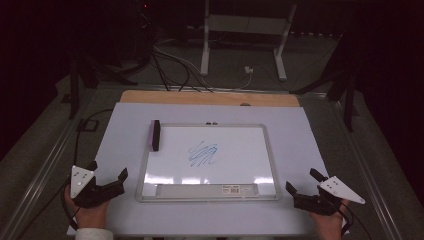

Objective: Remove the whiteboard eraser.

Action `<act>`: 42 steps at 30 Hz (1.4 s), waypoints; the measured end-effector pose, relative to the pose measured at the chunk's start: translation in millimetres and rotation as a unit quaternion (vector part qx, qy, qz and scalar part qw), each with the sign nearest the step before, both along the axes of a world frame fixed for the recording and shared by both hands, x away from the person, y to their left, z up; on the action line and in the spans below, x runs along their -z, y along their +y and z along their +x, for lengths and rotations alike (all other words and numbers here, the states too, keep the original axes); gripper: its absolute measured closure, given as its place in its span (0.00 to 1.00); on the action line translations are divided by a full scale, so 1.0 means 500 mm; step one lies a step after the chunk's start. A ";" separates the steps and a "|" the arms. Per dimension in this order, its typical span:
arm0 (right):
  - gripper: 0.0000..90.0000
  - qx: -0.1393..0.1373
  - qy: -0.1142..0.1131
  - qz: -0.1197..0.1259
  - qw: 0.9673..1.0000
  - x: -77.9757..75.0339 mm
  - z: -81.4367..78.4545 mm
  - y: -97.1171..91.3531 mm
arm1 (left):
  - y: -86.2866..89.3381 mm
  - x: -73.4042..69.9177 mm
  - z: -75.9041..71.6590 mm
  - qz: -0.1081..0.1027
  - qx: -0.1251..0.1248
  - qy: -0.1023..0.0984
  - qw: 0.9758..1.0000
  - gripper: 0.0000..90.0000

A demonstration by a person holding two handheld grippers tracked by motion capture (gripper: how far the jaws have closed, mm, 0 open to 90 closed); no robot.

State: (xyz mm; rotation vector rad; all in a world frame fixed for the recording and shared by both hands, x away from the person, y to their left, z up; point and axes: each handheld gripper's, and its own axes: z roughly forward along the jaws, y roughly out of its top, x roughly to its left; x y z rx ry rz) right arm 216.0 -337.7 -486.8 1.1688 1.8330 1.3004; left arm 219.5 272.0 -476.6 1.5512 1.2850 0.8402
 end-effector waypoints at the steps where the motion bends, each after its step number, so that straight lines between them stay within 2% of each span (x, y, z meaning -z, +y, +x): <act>1: 0.00 0.002 -0.001 0.000 1.000 0.000 0.000 0.001 | -0.002 -0.001 -0.001 0.001 0.001 0.001 1.000 0.00; 7: 0.00 0.007 -0.004 -0.010 1.000 0.001 0.005 0.003 | -0.002 -0.003 0.001 0.001 -0.009 -0.004 1.000 0.00; 9: 0.00 0.010 -0.005 -0.013 1.000 0.001 0.008 0.003 | 0.002 -0.008 0.003 -0.008 -0.014 -0.007 1.000 0.00; 11: 0.00 0.016 -0.008 -0.015 1.000 0.002 0.009 0.003 | 0.002 -0.014 0.006 -0.005 -0.017 -0.004 1.000 0.00; 14: 0.00 0.021 -0.017 -0.012 1.000 0.000 0.007 0.000 | 0.002 -0.020 0.012 -0.004 -0.014 0.001 1.000 0.01; 15: 0.00 0.023 -0.018 -0.011 1.000 -0.001 0.006 -0.001 | 0.001 -0.027 0.019 -0.006 -0.007 0.008 1.000 0.00; 19: 0.00 0.030 -0.022 -0.010 0.999 -0.001 0.003 -0.007 | 0.000 -0.037 0.029 -0.005 0.000 0.013 1.000 0.00; 23: 0.00 0.040 -0.018 0.025 0.999 -0.002 0.002 -0.018 | -0.001 -0.052 0.047 -0.006 0.005 0.009 1.000 0.01; 28: 0.00 0.043 -0.020 0.016 0.999 -0.002 0.000 -0.020 | -0.002 -0.072 0.075 -0.005 0.006 -0.002 1.000 0.01; 32: 0.00 0.044 -0.020 0.015 0.999 -0.002 0.002 -0.020 | -0.005 -0.076 0.089 -0.008 0.012 -0.008 1.000 0.01; 37: 0.00 0.047 -0.020 0.006 0.999 -0.001 0.002 -0.018 | -0.011 -0.077 0.112 -0.001 0.017 -0.023 1.000 0.00; 41: 0.00 0.047 -0.023 0.005 0.999 -0.002 0.001 -0.016 | -0.013 -0.077 0.122 -0.007 0.019 -0.024 1.000 0.01; 42: 0.00 0.047 -0.023 0.005 0.999 -0.002 0.001 -0.016 | -0.017 -0.076 0.129 -0.001 0.015 -0.020 1.000 0.01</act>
